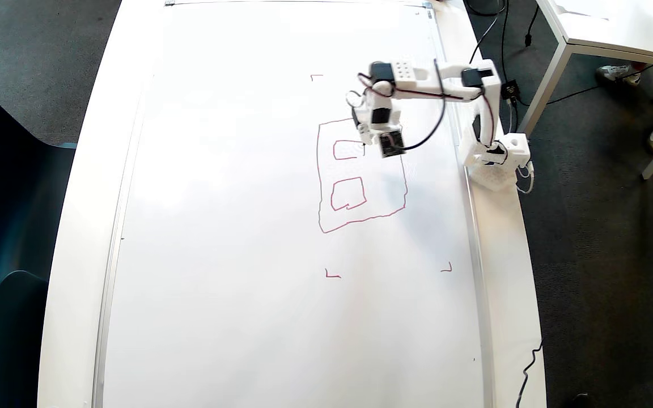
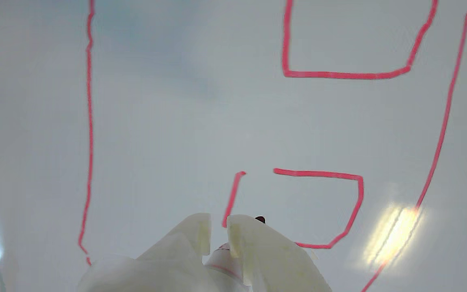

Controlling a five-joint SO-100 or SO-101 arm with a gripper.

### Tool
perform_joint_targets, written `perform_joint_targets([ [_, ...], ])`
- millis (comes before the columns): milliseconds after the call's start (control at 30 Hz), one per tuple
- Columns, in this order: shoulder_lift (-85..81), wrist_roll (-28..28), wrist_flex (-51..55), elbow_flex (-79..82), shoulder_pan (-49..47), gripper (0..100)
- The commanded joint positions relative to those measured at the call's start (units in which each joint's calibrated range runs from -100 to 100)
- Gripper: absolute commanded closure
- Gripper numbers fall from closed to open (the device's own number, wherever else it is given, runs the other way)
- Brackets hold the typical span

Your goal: Draw on a whiteboard a robot head using a pen attached to the gripper

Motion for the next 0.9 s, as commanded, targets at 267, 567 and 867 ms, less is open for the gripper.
perform_joint_targets([
  [267, -13.1, -2.6, -5.6, 23.7, -4.6, 99],
  [567, -9.2, -4.0, -11.9, 30.7, -5.3, 99],
  [867, -8.2, -4.7, -13.1, 30.1, -5.6, 99],
])
